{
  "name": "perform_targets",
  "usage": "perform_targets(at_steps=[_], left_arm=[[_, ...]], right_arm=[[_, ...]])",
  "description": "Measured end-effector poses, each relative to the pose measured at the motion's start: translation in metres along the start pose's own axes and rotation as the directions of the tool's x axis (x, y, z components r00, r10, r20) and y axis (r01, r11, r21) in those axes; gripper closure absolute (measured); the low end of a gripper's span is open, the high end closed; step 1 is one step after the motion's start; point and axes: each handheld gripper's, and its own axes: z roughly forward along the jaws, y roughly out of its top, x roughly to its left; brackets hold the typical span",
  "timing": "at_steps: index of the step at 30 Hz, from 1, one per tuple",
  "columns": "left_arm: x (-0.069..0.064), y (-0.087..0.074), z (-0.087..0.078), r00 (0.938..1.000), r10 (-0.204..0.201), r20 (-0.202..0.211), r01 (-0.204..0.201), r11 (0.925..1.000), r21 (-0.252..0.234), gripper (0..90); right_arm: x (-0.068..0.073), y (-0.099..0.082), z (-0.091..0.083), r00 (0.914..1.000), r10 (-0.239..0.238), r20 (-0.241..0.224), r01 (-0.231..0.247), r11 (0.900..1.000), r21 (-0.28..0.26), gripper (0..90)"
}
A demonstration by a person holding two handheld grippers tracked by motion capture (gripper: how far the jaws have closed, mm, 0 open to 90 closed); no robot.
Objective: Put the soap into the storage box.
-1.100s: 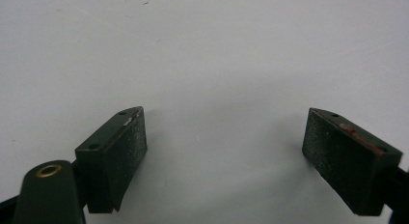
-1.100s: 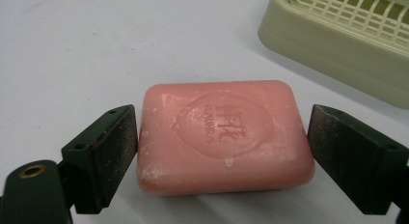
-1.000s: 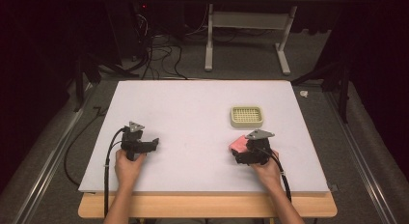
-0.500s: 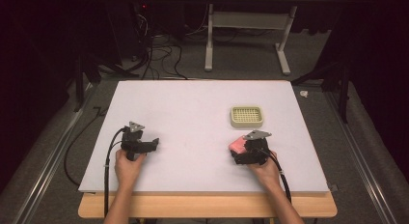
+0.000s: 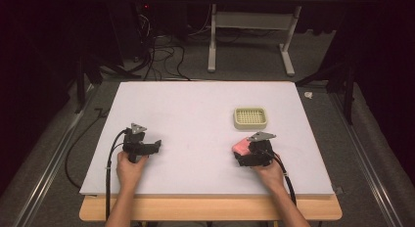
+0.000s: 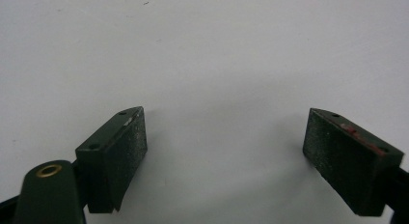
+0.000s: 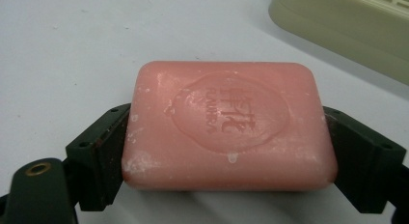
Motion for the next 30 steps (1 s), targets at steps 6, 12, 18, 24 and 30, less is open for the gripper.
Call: perform_targets(at_steps=[6,12,18,24,30], left_arm=[[0.0,0.0,0.0,1.0,-0.001,-0.001,0.001,1.0,-0.001,16.0],[0.0,0.0,0.0,1.0,-0.001,0.0,0.001,1.0,-0.001,16.0],[0.0,0.0,0.0,1.0,-0.001,0.0,0.001,1.0,-0.002,16.0],[0.0,0.0,0.0,1.0,-0.001,0.0,0.001,1.0,-0.002,16.0],[0.0,0.0,0.0,1.0,-0.004,0.002,0.004,1.0,-0.002,16.1]], right_arm=[[0.0,0.0,0.0,1.0,0.004,-0.002,-0.004,1.0,0.0,13.7],[0.0,0.001,-0.002,1.0,0.005,-0.004,-0.006,0.9999,-0.009,13.7],[-0.004,0.001,-0.006,0.9994,0.034,-0.007,-0.034,0.999,-0.029,13.8],[-0.007,0.003,-0.012,0.9991,0.042,-0.009,-0.043,0.9985,-0.034,13.8],[-0.011,0.008,-0.021,0.9979,0.062,-0.018,-0.063,0.9967,-0.052,13.7]])
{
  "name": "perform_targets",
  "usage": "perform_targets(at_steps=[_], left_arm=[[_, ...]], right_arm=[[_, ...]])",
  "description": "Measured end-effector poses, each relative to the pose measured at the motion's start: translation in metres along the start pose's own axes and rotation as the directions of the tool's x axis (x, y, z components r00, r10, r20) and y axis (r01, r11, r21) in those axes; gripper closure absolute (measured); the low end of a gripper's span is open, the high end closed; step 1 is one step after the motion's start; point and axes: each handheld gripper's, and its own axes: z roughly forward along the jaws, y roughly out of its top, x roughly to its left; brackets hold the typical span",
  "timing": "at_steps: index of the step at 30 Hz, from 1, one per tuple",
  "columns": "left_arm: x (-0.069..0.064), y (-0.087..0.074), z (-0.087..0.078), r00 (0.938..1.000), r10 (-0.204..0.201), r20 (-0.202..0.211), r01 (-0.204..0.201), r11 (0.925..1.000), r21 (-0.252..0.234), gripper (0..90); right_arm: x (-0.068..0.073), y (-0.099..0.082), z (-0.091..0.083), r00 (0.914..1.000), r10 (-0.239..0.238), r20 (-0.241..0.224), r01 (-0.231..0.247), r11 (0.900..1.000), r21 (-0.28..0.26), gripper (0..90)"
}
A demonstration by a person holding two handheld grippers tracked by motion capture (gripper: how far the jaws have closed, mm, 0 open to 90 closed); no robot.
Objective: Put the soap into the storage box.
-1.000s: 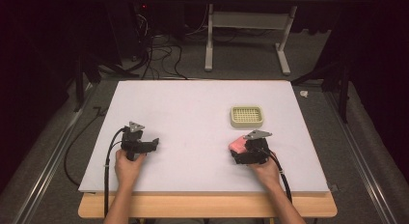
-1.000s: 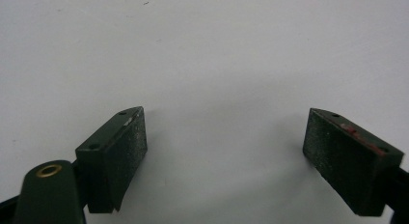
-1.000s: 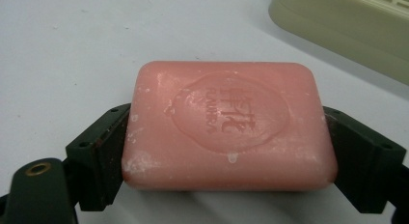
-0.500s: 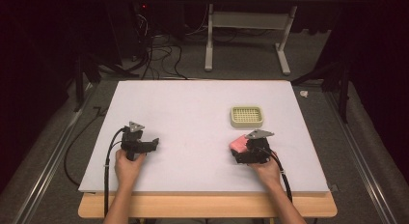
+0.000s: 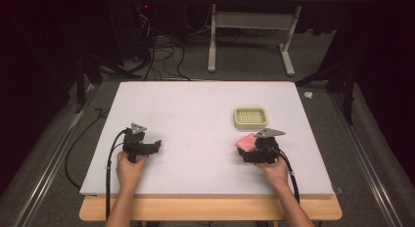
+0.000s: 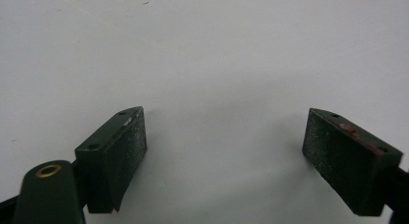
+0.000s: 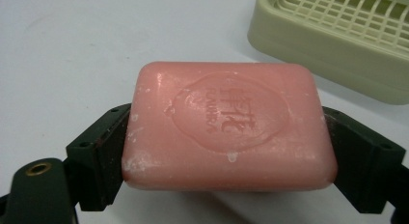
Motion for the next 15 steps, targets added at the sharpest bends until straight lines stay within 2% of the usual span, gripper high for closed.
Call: perform_targets(at_steps=[3,5,8,15], left_arm=[[0.0,0.0,0.0,1.0,0.0,0.0,0.0,1.0,0.0,16.1],[0.0,0.0,0.0,1.0,0.0,0.0,0.0,1.0,0.0,16.1],[0.0,0.0,0.0,1.0,0.001,0.0,-0.001,1.0,0.0,16.1],[0.0,0.0,0.0,1.0,0.001,0.0,-0.001,1.0,0.0,16.1]], right_arm=[[-0.002,0.003,-0.004,1.0,0.002,0.0,-0.002,0.9999,-0.012,13.7],[-0.005,0.005,-0.005,0.9999,0.007,-0.013,-0.007,1.0,0.005,13.7],[-0.008,0.008,-0.009,1.0,0.002,-0.003,-0.002,1.0,0.002,13.7],[-0.018,0.014,-0.014,0.9994,0.033,-0.003,-0.033,0.9993,-0.015,13.7]])
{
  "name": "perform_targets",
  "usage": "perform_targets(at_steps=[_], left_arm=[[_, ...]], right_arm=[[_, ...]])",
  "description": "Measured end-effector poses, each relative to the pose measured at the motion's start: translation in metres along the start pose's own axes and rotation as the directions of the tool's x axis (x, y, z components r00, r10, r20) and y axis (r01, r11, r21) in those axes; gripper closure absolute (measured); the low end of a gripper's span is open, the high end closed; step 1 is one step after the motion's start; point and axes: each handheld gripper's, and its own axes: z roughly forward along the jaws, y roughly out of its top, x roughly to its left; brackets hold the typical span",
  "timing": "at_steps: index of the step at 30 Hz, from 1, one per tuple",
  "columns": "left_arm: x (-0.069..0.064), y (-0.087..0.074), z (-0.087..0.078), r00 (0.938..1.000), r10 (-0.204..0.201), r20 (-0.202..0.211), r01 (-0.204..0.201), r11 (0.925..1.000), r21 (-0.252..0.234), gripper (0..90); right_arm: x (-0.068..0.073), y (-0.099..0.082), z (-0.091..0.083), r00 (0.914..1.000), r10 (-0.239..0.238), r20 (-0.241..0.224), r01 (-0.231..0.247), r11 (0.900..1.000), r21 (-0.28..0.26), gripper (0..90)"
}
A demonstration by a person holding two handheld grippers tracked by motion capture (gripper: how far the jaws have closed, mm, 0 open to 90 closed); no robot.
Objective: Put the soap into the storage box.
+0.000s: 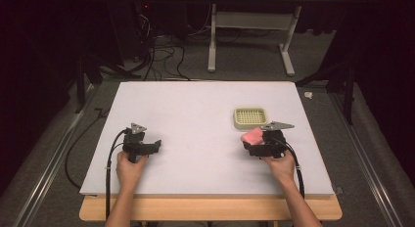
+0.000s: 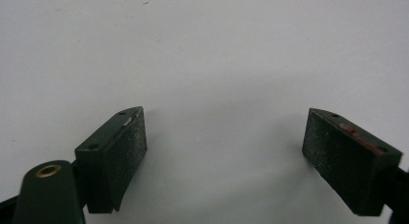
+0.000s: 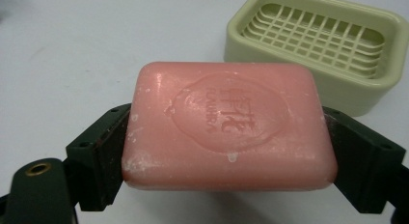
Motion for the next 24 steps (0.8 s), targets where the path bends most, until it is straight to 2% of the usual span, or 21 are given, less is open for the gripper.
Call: perform_targets(at_steps=[6,20,24], left_arm=[[0.0,0.0,0.0,1.0,0.0,0.0,0.0,1.0,0.0,16.1],[0.0,0.0,0.0,1.0,0.0,0.0,0.0,1.0,0.0,16.1],[0.0,0.0,0.0,1.0,0.0,0.0,0.0,1.0,0.0,16.1]], right_arm=[[-0.006,0.008,-0.004,0.9999,0.008,0.011,-0.008,0.9999,-0.011,13.7],[-0.028,0.031,-0.004,0.9958,0.087,0.03,-0.087,0.9962,-0.01,13.7],[-0.031,0.037,-0.001,0.995,0.086,0.051,-0.086,0.9963,-0.004,13.7]])
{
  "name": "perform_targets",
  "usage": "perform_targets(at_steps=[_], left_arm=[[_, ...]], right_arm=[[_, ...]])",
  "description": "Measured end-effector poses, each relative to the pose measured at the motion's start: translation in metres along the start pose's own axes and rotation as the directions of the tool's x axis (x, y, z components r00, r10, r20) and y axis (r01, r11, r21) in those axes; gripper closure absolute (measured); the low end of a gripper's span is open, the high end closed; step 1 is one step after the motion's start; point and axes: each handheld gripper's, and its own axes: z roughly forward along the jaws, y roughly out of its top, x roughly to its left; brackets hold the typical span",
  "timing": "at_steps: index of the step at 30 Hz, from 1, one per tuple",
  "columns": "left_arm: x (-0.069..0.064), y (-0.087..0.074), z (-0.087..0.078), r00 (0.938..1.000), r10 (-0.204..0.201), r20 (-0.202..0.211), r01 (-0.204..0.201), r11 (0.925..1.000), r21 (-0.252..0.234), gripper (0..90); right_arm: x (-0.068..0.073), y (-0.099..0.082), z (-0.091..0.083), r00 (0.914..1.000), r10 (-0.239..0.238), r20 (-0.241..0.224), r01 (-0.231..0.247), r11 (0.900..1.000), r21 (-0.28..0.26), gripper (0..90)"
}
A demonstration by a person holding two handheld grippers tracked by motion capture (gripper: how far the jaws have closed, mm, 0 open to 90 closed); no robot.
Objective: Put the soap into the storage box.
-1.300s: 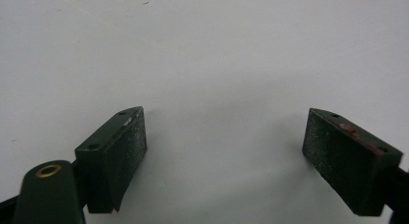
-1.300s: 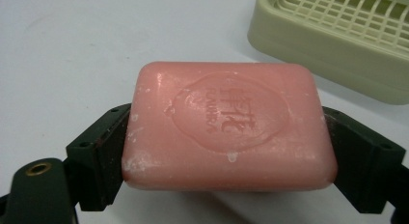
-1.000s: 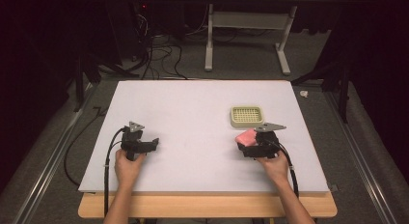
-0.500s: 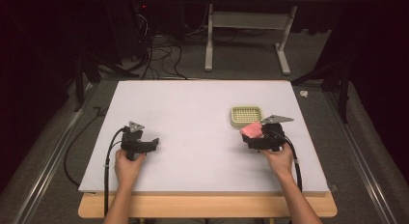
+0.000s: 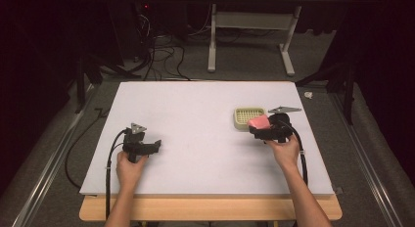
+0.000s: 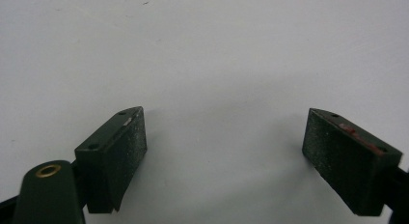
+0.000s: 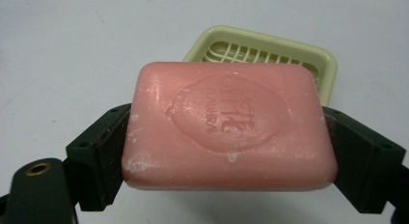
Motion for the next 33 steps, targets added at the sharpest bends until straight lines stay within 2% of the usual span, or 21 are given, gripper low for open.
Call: perform_targets(at_steps=[15,18,25,33], left_arm=[[0.0,0.0,0.0,1.0,-0.002,0.003,0.002,1.0,0.001,16.1],[0.0,0.0,0.0,1.0,-0.002,0.004,0.002,1.0,0.001,16.1],[0.0,0.0,0.0,1.0,-0.001,0.003,0.001,1.0,0.001,16.1],[0.0,0.0,0.0,1.0,-0.001,0.003,0.001,1.0,0.001,16.1]], right_arm=[[-0.002,0.024,0.023,0.9985,-0.008,0.054,0.005,0.9991,0.042,13.6],[-0.003,0.029,0.03,0.9975,0.007,0.071,-0.011,0.9981,0.061,13.7],[-0.002,0.034,0.042,0.9952,0.001,0.097,-0.01,0.9958,0.091,13.7],[-0.004,0.032,0.056,0.9941,0.017,0.107,-0.031,0.9916,0.126,13.6]])
